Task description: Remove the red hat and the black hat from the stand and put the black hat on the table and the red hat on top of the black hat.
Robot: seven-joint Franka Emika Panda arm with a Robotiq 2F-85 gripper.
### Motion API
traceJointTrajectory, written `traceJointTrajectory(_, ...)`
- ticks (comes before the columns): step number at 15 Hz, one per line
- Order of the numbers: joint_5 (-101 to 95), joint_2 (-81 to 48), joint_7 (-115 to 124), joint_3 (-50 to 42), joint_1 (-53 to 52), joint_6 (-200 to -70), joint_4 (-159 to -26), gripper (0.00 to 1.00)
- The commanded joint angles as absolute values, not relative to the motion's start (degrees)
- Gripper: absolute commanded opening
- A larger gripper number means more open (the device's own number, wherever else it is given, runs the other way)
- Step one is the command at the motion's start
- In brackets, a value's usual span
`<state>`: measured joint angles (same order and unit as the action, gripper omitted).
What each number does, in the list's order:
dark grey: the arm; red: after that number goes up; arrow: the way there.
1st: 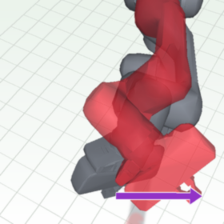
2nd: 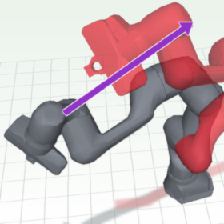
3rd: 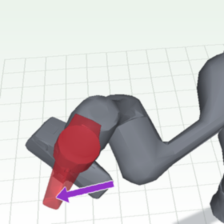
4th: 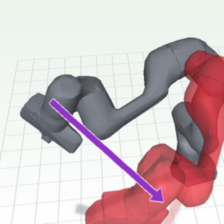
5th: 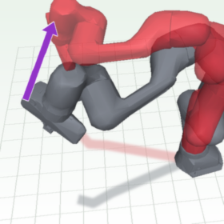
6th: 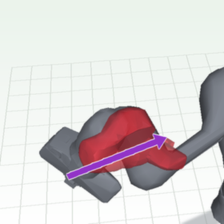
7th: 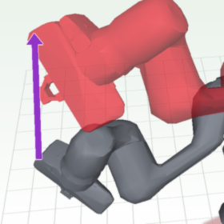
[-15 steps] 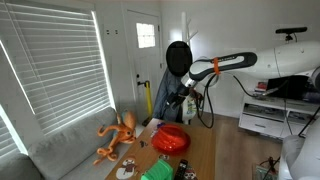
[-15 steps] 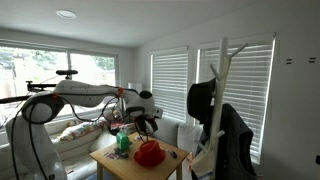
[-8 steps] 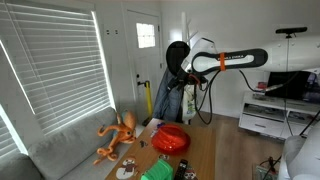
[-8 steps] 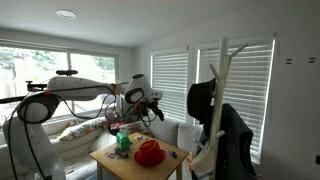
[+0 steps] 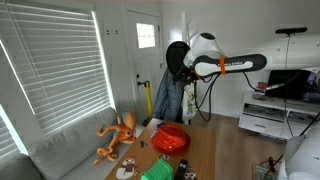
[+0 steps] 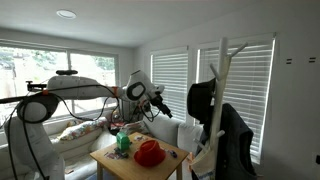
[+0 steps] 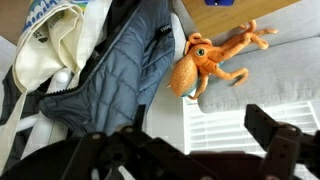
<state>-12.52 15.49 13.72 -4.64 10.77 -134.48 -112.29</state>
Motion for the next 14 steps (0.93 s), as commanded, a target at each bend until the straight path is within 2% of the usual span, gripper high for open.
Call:
traceJointTrajectory(1,-12.42,15.37,13.56,-4.67,10.65,-134.30,-112.05,1.00)
traceJointTrajectory(14,-36.35,13.89,25.79,-4.51,20.23,-145.40,-107.69,1.00)
